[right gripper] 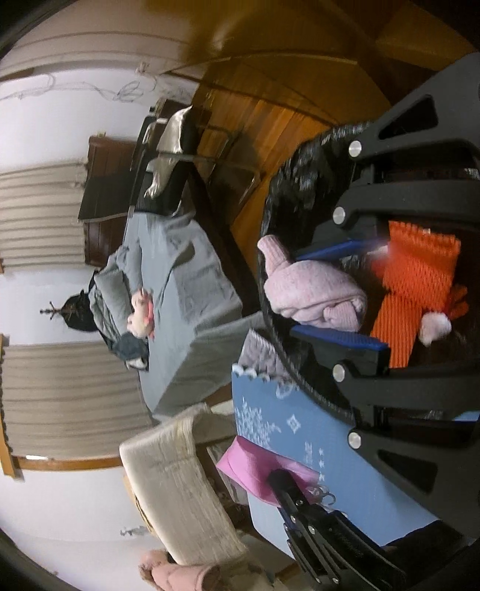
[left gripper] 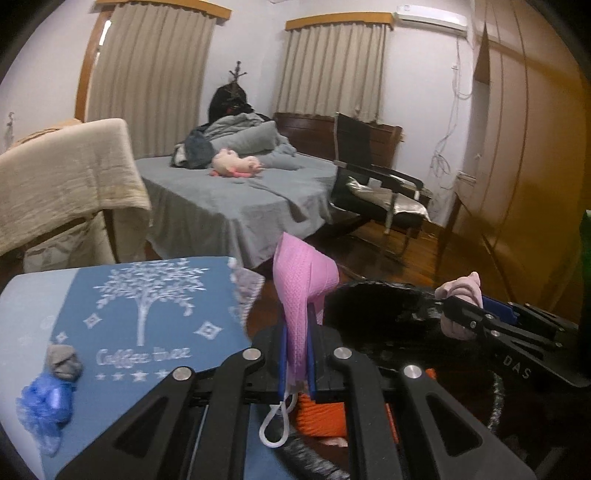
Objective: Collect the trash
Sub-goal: 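Carry the pink mask and pink sock with both grippers over the bin, then open both grippers over the bin to drop the mask and sock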
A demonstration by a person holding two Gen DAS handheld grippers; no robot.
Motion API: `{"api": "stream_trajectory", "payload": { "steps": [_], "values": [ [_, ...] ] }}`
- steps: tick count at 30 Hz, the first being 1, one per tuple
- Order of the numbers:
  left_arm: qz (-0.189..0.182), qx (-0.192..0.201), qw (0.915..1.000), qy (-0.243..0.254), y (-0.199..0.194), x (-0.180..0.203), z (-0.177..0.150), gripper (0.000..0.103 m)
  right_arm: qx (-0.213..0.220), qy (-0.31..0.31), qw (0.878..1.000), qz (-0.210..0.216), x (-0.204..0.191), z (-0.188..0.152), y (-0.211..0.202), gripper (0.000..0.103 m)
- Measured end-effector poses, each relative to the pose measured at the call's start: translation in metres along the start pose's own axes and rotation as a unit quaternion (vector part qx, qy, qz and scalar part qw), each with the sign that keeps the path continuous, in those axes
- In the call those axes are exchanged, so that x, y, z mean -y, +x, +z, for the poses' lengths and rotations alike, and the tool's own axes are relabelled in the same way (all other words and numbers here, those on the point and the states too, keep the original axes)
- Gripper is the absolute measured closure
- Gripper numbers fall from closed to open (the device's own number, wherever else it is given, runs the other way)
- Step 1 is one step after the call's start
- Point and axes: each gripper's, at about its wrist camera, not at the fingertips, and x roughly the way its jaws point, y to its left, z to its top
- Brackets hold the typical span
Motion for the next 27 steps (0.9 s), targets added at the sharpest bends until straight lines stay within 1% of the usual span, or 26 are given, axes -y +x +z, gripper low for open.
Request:
{"api": "stream_trajectory", "payload": {
  "steps": [8, 16, 17, 18, 19, 20, 22, 24, 25, 26, 27],
  "values": [
    [-0.037, -0.013, 0.9992, 0.011, 0.025, 0.032, -0.002, 0.095, -0.002, 0.018, 0.999, -0.029, 0.037, -0.008, 0.002, 0.07],
    [-0.058, -0.036, 0.9976, 0.015, 0.052, 0.053, -0.01, 0.094, -0.01, 0.034, 0.998, -0.047, 0.06, -0.013, 0.008, 0.069],
    [-0.064, -0.041, 0.997, 0.016, 0.055, 0.054, -0.011, 0.09, -0.012, 0.034, 0.998, -0.047, 0.062, -0.014, 0.01, 0.068],
    [-0.068, -0.044, 0.9966, 0.016, 0.057, 0.055, -0.011, 0.088, -0.013, 0.033, 0.998, -0.048, 0.062, -0.015, 0.011, 0.066],
    [-0.074, -0.049, 0.996, 0.015, 0.059, 0.056, -0.012, 0.081, -0.014, 0.033, 0.998, -0.054, 0.064, -0.015, 0.013, 0.065],
    [-0.079, -0.052, 0.9955, 0.014, 0.061, 0.057, -0.012, 0.069, -0.014, 0.034, 0.998, -0.057, 0.065, -0.016, 0.014, 0.06],
    [-0.079, -0.054, 0.9954, 0.009, 0.061, 0.056, -0.013, 0.056, -0.012, 0.035, 0.997, -0.063, 0.066, -0.017, 0.014, 0.05],
    [-0.078, -0.053, 0.9955, 0.007, 0.061, 0.053, -0.015, 0.053, -0.006, 0.036, 0.997, -0.069, 0.067, -0.017, 0.012, 0.039],
    [-0.075, -0.053, 0.9958, 0.006, 0.06, 0.051, -0.016, 0.049, -0.004, 0.036, 0.997, -0.072, 0.067, -0.016, 0.011, 0.036],
    [-0.072, -0.051, 0.9961, 0.006, 0.058, 0.049, -0.015, 0.043, 0.0, 0.036, 0.996, -0.076, 0.068, -0.017, 0.009, 0.027],
    [-0.068, -0.047, 0.9966, 0.005, 0.056, 0.048, -0.015, 0.041, 0.003, 0.036, 0.996, -0.08, 0.068, -0.017, 0.007, 0.018]
  ]
}}
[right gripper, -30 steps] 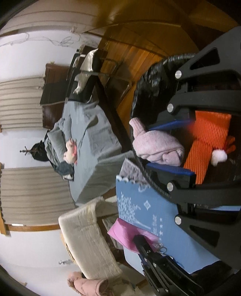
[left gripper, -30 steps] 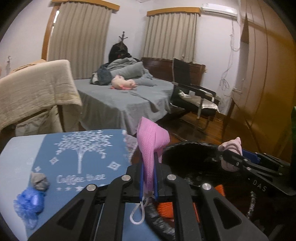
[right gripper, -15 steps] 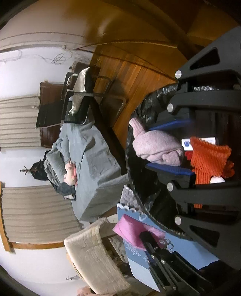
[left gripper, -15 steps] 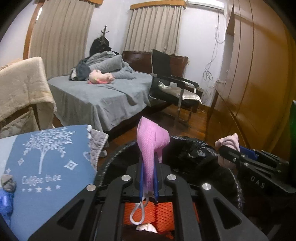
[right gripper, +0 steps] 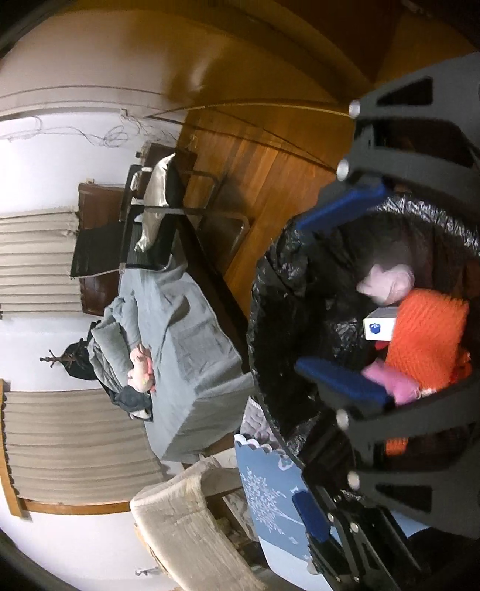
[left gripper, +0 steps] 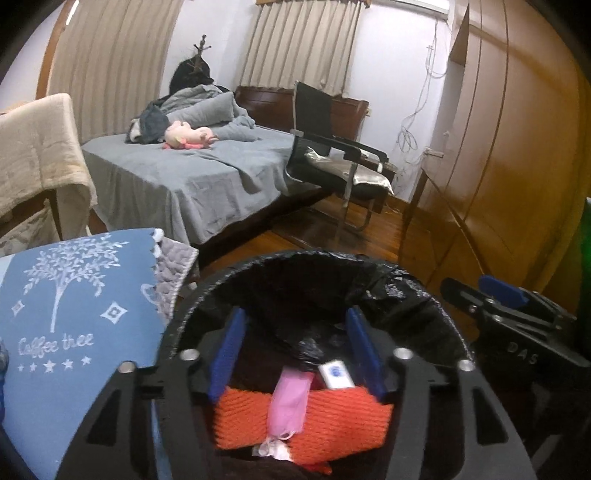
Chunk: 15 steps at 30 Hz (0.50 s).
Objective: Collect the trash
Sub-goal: 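Open both grippers over the bin to drop the mask and sock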
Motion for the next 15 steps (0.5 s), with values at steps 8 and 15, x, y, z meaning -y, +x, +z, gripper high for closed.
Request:
{"api": "stream_trajectory", "payload": {
  "steps": [8, 15],
  "values": [
    [0.048, 0.044, 0.9979, 0.001, -0.038, -0.02, 0.003, 0.014, 0.015, 0.003, 1.0, 0.019, -0.01, 0.002, -0.015, 0.006],
    [0.094, 0.063, 0.9936, 0.0, -0.08, -0.05, -0.004, 0.007, 0.021, -0.005, 0.998, 0.058, -0.05, 0.004, -0.027, 0.006]
  ]
}}
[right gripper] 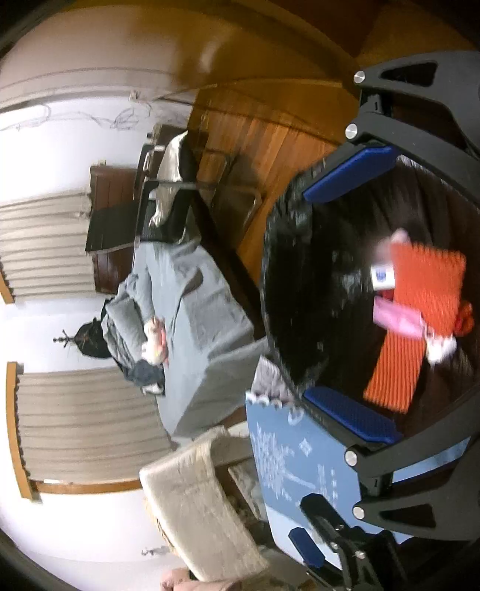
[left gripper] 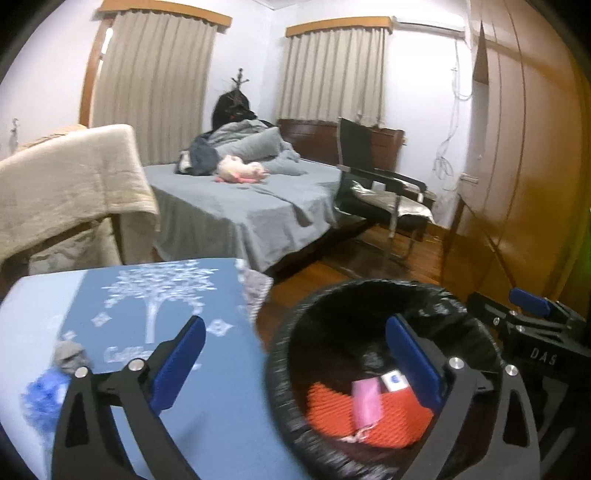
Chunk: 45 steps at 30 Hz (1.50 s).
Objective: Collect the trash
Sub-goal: 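Open both grippers over the bin to drop the mask and sock, then move both grippers back over the table toward the blue bag and grey sock, then grasp the blue plastic bag with the left gripper while the right gripper approaches the grey sock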
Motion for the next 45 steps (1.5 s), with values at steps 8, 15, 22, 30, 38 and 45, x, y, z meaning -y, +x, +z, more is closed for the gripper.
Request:
{"api": "stream_trajectory", "payload": {
  "steps": [8, 15, 22, 30, 38, 45],
  "values": [
    [0.084, 0.014, 0.9963, -0.006, -0.04, -0.06, -0.014, 0.006, -0.001, -0.042, 0.998, 0.056, -0.072, -0.002, 0.002, 0.006],
    [0.151, 0.007, 0.9878, -0.035, -0.061, -0.126, -0.027, 0.006, -0.01, -0.067, 0.993, 0.096, -0.125, -0.01, 0.006, 0.006],
    [0.196, -0.007, 0.9792, -0.052, -0.07, -0.174, -0.044, 0.006, -0.022, -0.081, 0.989, 0.124, -0.169, -0.02, 0.014, 0.006],
    [0.206, -0.047, 0.9736, -0.087, -0.05, -0.214, -0.066, 0.006, -0.032, -0.099, 0.985, 0.14, -0.204, -0.031, 0.03, 0.006],
    [0.195, -0.087, 0.971, -0.107, -0.025, -0.227, -0.078, 0.007, -0.037, -0.105, 0.984, 0.141, -0.217, -0.034, 0.042, 0.006],
    [0.179, -0.124, 0.9699, -0.109, -0.008, -0.229, -0.083, 0.026, -0.045, -0.108, 0.983, 0.143, -0.223, -0.038, 0.05, 0.006]
  ]
}}
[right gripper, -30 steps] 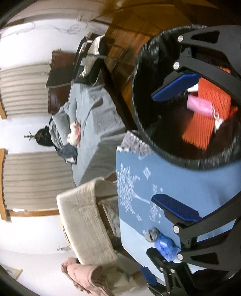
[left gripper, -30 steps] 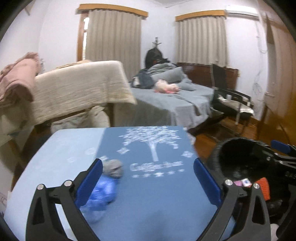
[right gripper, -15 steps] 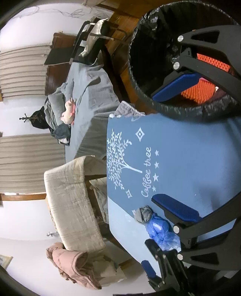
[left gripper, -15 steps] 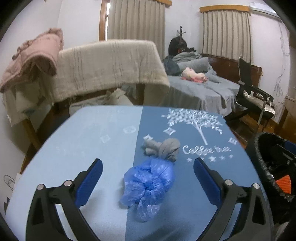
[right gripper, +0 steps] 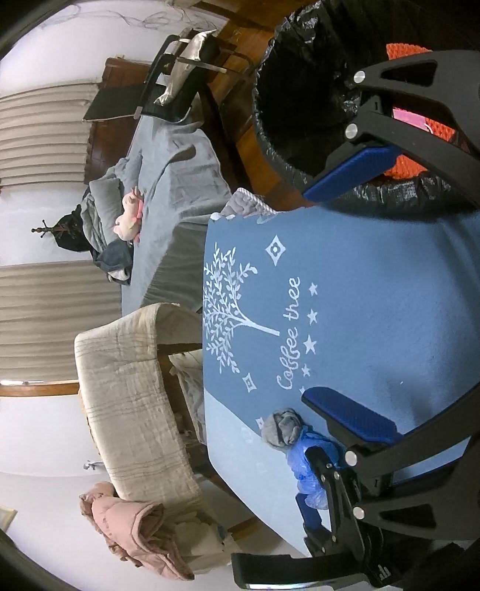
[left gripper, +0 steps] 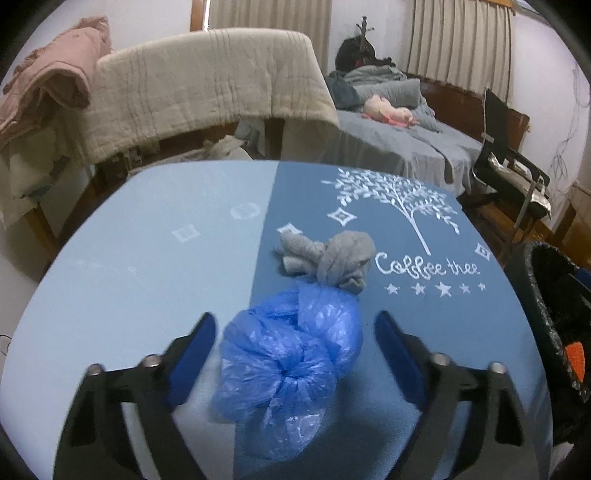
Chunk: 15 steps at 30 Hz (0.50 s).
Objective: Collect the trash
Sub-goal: 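Grasp the blue plastic bag with the left gripper while the right gripper approaches the grey sock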
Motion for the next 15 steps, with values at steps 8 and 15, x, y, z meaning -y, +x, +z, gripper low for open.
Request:
{"api": "stream_trajectory", "payload": {
  "steps": [8, 15],
  "values": [
    [-0.021, -0.003, 0.9998, 0.0, 0.0, -0.001, -0.001, 0.052, -0.009, 0.0, 1.0, 0.001, -0.003, -0.003, 0.005, 0.006],
    [-0.024, 0.019, 0.9995, -0.002, -0.017, -0.006, -0.001, 0.058, -0.005, -0.003, 1.0, 0.004, -0.008, 0.001, 0.007, 0.006]
  ]
}}
